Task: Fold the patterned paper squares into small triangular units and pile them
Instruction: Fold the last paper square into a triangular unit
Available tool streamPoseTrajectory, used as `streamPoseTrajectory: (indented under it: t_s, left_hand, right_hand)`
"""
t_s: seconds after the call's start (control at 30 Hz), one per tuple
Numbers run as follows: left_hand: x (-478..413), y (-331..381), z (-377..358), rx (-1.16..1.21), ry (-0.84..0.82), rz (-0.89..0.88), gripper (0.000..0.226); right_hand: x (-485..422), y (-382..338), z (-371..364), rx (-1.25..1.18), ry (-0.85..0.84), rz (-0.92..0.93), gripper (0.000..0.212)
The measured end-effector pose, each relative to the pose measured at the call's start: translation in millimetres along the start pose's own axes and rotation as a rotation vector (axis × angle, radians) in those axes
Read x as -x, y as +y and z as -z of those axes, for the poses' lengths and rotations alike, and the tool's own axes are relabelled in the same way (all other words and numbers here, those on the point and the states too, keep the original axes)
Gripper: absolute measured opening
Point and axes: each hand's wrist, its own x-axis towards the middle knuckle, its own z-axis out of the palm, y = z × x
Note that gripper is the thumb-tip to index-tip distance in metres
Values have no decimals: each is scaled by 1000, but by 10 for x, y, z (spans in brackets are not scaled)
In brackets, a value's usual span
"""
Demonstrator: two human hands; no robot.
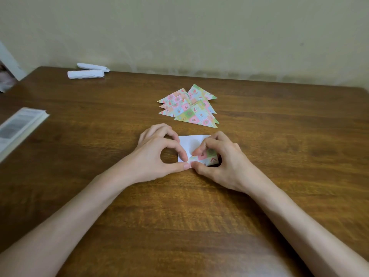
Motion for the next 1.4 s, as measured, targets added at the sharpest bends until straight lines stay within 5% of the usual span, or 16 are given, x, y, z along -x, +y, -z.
streamPoseTrajectory:
  t_s: [0.4, 0.6, 0.83, 1.17, 1.4]
  left_hand:
    - [-12, 83, -90, -68, 106, 21, 20]
    - [-7, 105, -87, -79, 60, -74, 10]
    - [-13, 89, -90, -79, 61, -76, 9]
    - [-29, 47, -141, -193, 93, -377, 13]
    - [-28, 11, -154, -206, 59, -389, 23]
  right_hand:
    - [-2, 64, 48, -51, -46, -3, 28]
    - [31, 95, 66, 174, 92, 14, 43]
    - [72, 196, 127, 43, 77, 12, 41]
    - [27, 188, 150, 58, 6, -22, 46]
    - [44, 237, 198, 7, -3, -3, 49]
